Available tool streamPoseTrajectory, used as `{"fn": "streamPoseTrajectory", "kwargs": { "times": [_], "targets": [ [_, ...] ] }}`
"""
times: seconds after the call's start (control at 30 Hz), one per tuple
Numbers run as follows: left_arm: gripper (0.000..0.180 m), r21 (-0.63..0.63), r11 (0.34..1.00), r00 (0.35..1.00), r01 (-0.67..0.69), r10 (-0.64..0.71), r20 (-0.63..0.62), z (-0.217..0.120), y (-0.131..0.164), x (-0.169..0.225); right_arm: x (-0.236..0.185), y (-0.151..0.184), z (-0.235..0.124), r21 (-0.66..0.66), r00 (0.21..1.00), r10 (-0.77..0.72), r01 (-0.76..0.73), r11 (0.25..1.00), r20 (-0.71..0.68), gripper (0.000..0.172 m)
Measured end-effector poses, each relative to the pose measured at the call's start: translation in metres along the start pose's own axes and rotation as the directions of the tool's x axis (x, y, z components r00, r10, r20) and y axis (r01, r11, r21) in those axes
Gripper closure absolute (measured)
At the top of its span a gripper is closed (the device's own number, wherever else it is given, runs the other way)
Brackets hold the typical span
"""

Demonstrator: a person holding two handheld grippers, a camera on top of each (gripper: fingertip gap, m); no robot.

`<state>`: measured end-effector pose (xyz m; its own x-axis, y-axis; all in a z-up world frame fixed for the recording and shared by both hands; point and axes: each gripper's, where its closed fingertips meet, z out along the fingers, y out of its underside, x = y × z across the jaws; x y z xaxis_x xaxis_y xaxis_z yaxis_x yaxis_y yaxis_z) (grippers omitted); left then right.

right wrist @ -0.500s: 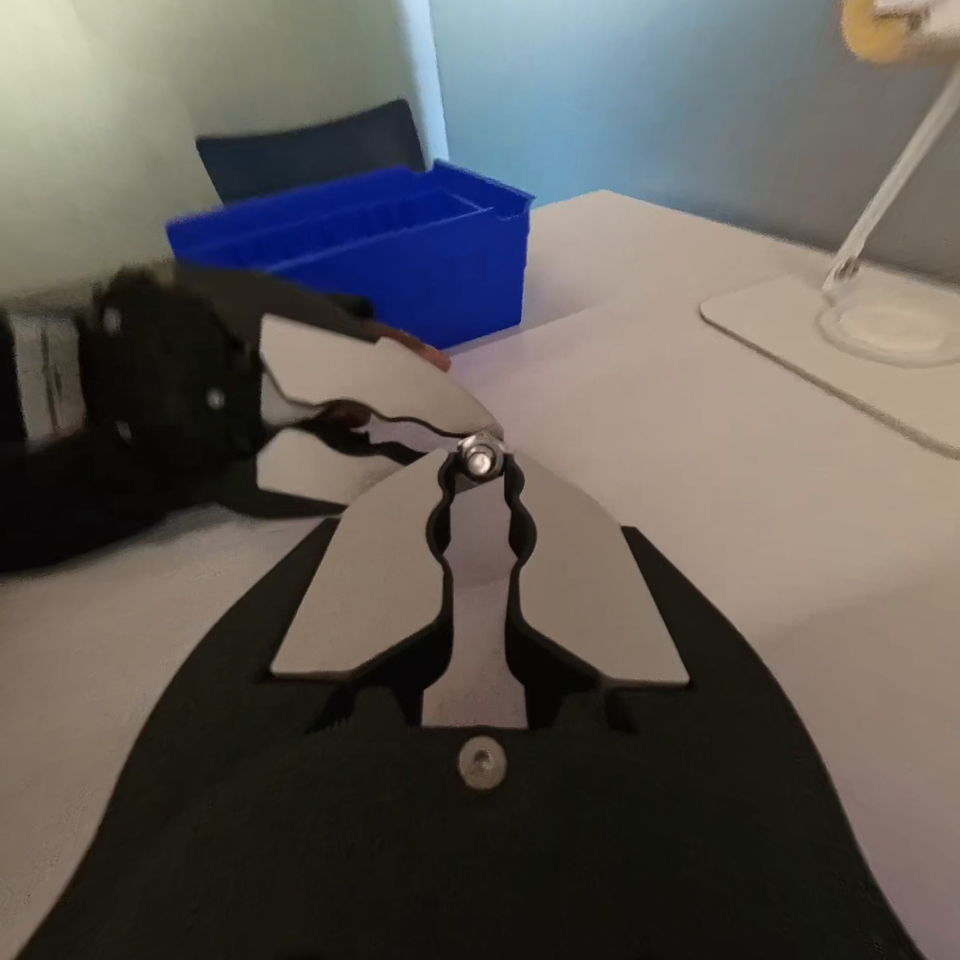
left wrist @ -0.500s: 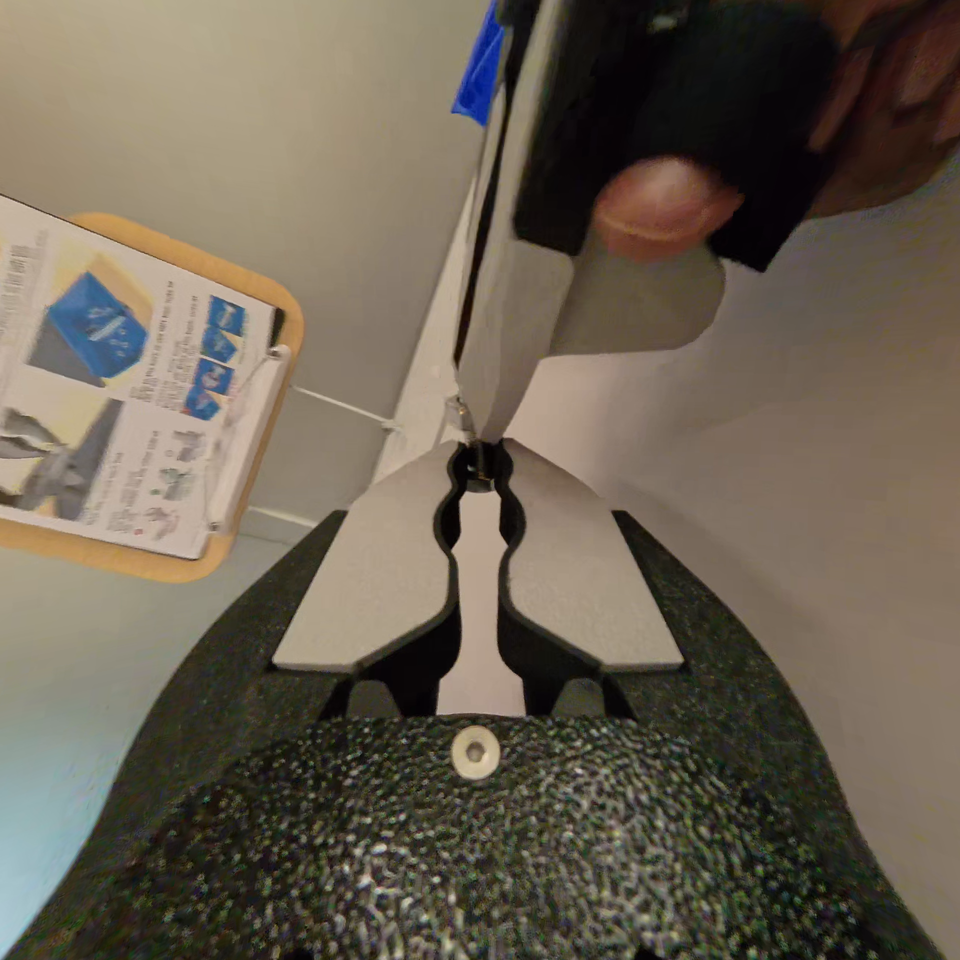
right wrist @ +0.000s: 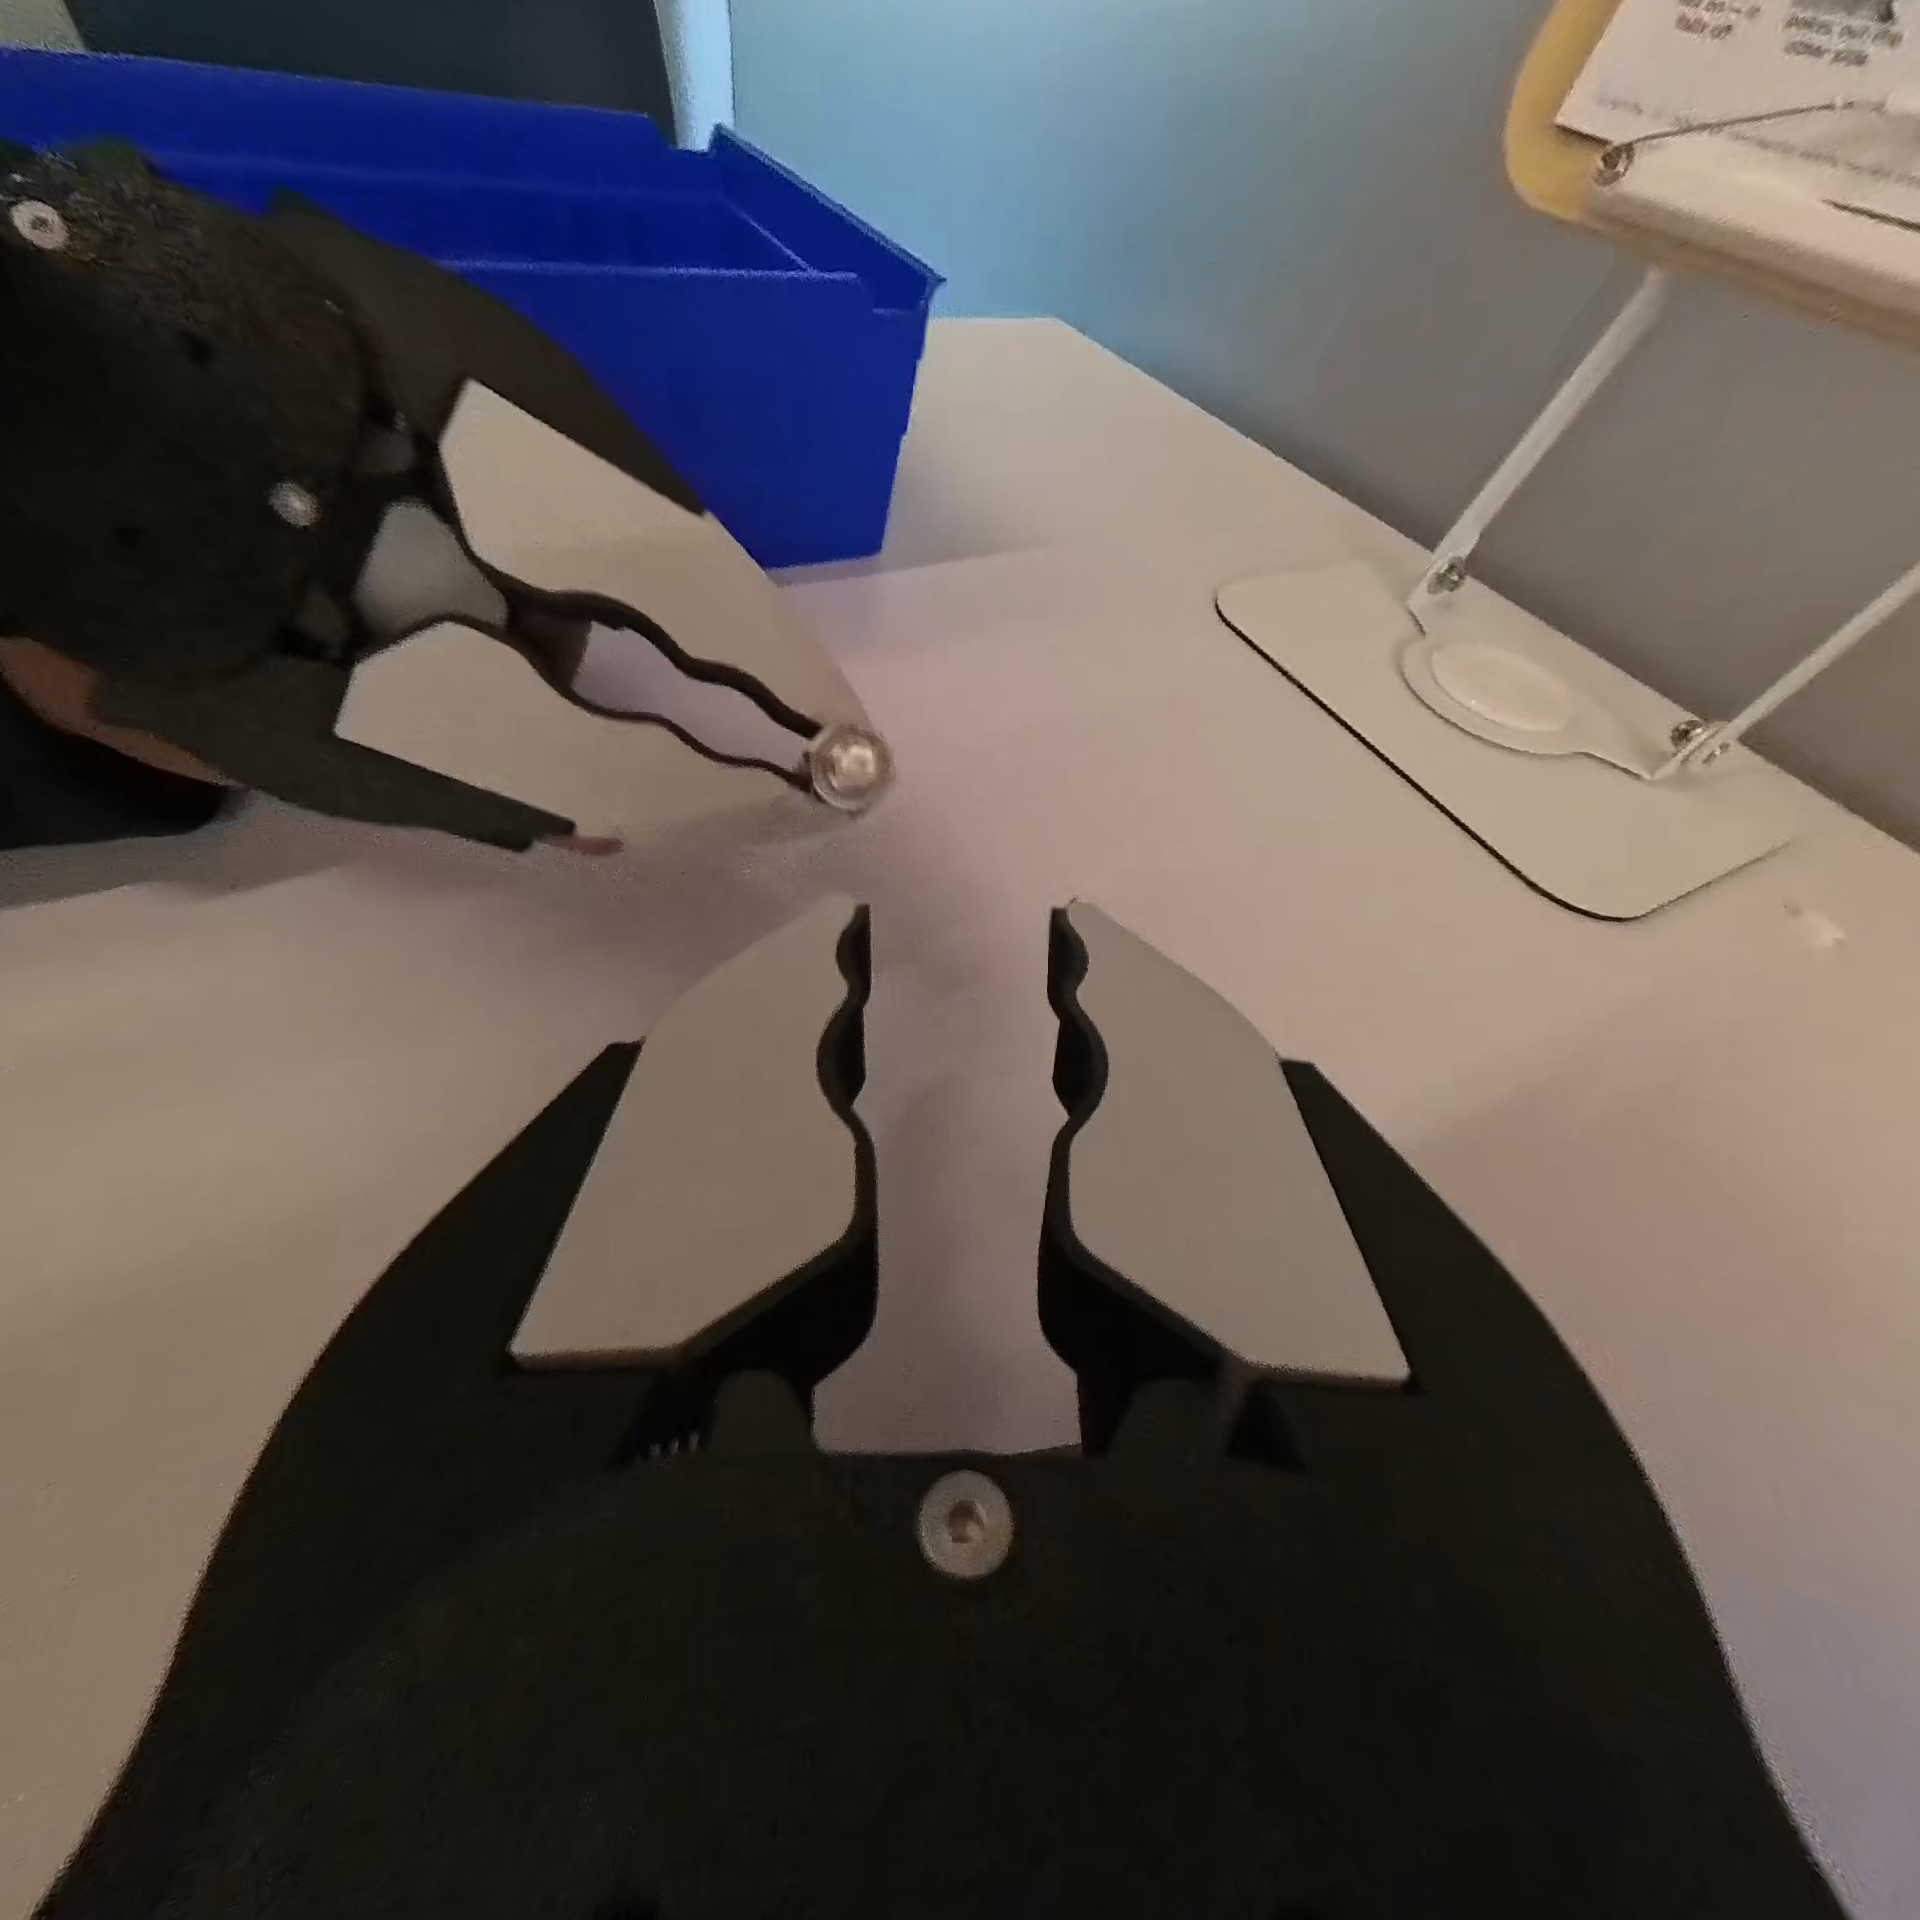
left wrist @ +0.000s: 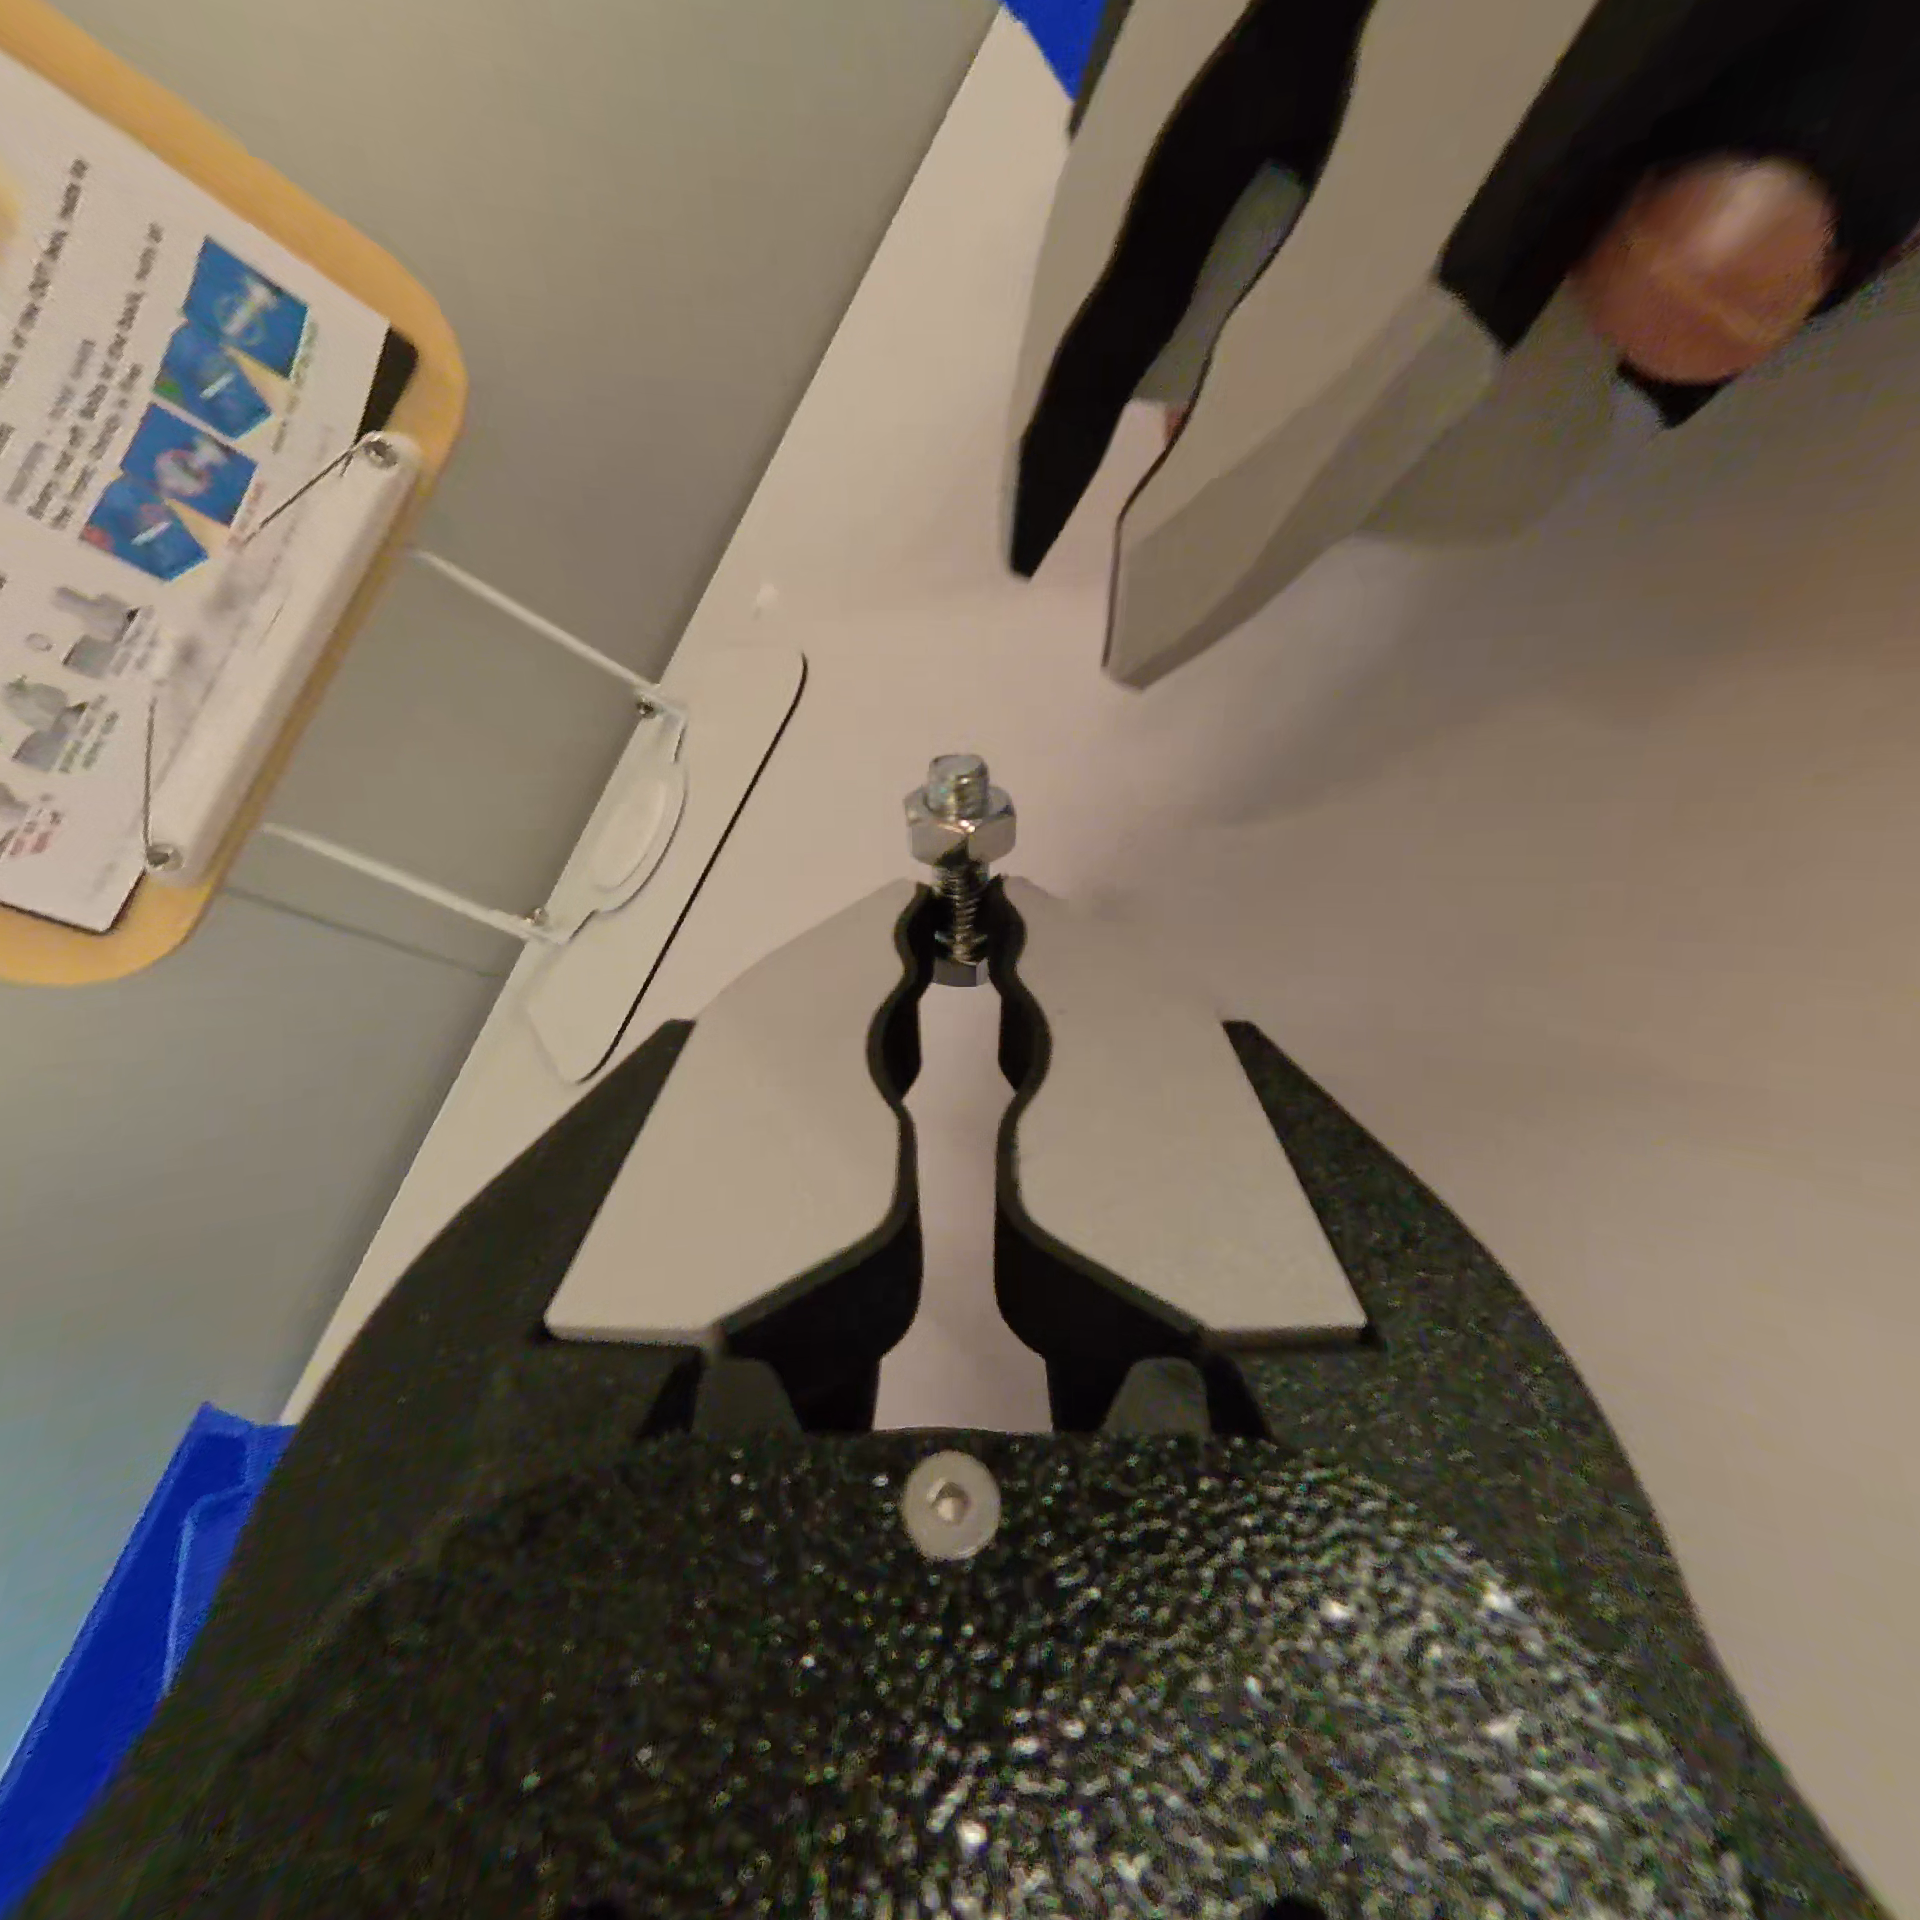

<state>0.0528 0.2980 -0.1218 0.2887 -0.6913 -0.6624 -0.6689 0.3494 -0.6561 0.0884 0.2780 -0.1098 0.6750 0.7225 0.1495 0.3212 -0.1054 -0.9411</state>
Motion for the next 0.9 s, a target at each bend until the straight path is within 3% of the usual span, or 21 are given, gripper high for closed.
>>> {"fn": "streamPoseTrajectory", "kwargs": {
  "times": [0.1, 0.2, 0.33, 0.57, 0.73, 0.9],
  "targets": [
    [0.172, -0.02, 0.999, 0.999, 0.04, -0.04, 0.019, -0.001, 0.006, -0.007, 0.019, 0.006, -0.01, -0.022, 0.999, -0.021, 0.02, 1.0, -0.042, 0.14],
    [0.172, -0.045, 0.997, 0.998, 0.06, -0.058, 0.037, -0.001, 0.013, -0.012, 0.039, 0.004, -0.02, 0.013, 0.995, 0.055, -0.054, 0.998, -0.085, 0.141],
    [0.172, -0.077, 0.996, 0.997, 0.048, -0.043, 0.065, 0.0, 0.017, -0.015, 0.027, -0.002, -0.016, 0.032, 0.993, 0.11, -0.108, 0.994, -0.049, 0.142],
    [0.171, -0.103, 0.977, 0.973, -0.185, 0.197, 0.117, -0.004, 0.003, -0.013, -0.024, -0.012, 0.003, 0.026, 0.94, 0.308, -0.315, 0.949, 0.147, 0.139],
    [0.172, -0.092, 0.952, 0.944, -0.292, 0.302, 0.135, -0.007, -0.008, -0.006, -0.025, -0.019, 0.002, 0.037, 0.827, 0.515, -0.535, 0.844, 0.226, 0.136],
    [0.171, -0.071, 0.937, 0.927, -0.341, 0.348, 0.139, -0.008, -0.016, 0.002, -0.027, -0.013, 0.004, 0.0, 0.831, 0.512, -0.524, 0.851, 0.22, 0.142]
  ]
}}
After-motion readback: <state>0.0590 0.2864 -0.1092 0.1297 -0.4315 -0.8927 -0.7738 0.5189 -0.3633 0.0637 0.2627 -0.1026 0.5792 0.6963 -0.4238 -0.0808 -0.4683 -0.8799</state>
